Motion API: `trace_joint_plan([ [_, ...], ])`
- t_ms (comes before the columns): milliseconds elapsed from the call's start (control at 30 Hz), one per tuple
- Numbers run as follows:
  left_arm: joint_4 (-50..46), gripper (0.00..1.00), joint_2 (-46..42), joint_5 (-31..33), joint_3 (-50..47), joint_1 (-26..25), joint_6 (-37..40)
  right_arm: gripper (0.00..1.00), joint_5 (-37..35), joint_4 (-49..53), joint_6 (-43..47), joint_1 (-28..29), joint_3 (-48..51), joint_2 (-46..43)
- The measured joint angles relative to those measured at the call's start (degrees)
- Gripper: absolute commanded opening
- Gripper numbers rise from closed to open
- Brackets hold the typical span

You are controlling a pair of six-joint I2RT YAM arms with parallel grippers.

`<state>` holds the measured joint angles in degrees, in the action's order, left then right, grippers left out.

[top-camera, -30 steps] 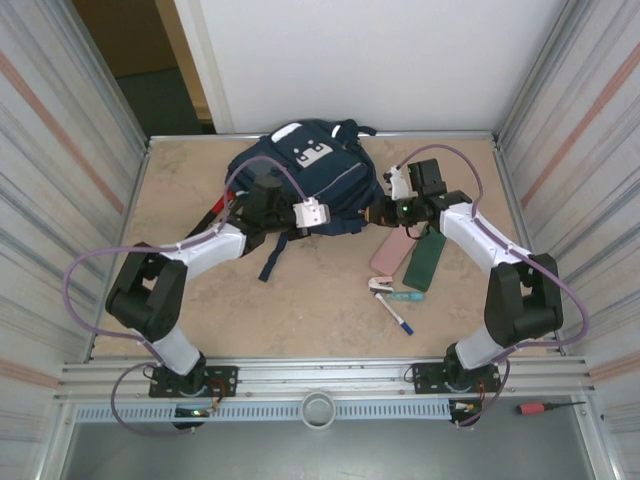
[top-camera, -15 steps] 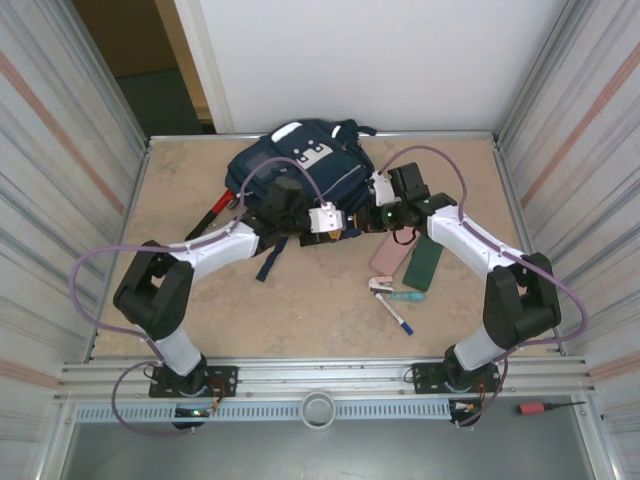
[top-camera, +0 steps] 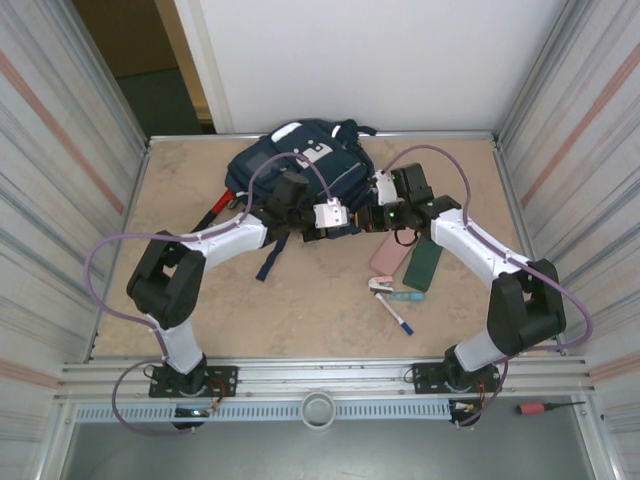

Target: Pack the student bag

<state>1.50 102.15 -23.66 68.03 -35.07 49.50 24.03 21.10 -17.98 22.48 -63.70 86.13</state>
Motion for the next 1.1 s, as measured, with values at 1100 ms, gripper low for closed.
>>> trace_joint_plan([
  [1100, 3.13, 0.22, -12.59, -8.26, -11.61, 12.24, 0.90, 0.00, -13.77, -3.98, 0.61, 3.15, -3.50, -0.24],
])
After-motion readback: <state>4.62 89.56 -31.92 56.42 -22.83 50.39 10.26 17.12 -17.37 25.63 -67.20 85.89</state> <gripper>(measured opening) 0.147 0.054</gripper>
